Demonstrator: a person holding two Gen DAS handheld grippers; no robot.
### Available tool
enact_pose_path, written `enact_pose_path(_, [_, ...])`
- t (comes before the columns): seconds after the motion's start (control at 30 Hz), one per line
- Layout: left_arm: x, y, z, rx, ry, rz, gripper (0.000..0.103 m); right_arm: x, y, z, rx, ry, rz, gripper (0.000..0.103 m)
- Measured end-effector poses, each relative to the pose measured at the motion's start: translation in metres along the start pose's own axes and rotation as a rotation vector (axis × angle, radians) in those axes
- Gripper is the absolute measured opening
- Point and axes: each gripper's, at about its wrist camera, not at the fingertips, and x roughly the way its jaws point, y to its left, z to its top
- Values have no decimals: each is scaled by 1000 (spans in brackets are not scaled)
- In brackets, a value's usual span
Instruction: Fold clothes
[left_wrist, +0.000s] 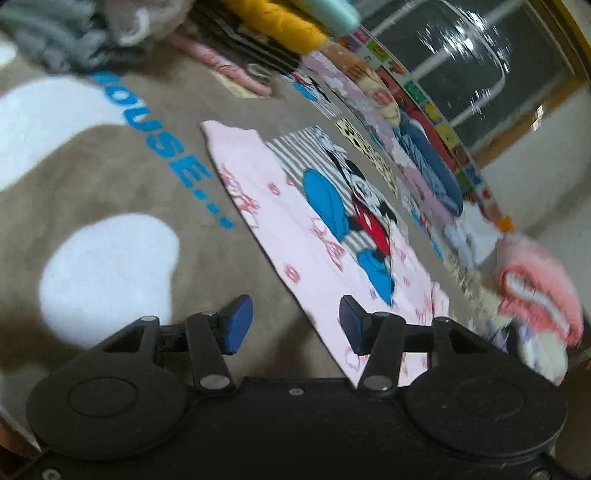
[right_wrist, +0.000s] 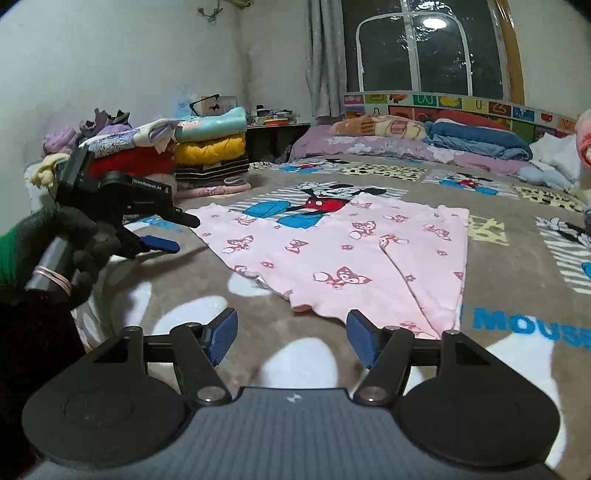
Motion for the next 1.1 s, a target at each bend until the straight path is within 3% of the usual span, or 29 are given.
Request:
enact_pose_path(0.27, [25,32,45,-161,-95,-46,51,16,7,-7,-27,35,-2,66])
enact_pose_path(0.5, [42,44,72,-199,-127,-62,44,30,11,-10,-31,76,3,66])
enact_pose_path(0.6, [48,50,79,-219,-127,-48,28,32,12,-8,-20,78,1,66])
enact_pose_path(0.67, [50,54,80,-230,-126,-30,12,32,12,-8,-12,80,-2,66])
enact_pose_path(0.73, [49,52,79,-221,-133,-21,7,31,10,-8,0,82,-3,66])
enact_pose_path(0.9, [36,9,74,-32,-210,-23,5,27,3,-2,84,66,5,66])
enact_pose_path(1.1, [23,-66,36,338,-247,-82,5,23,-14,1,253,45,45,66])
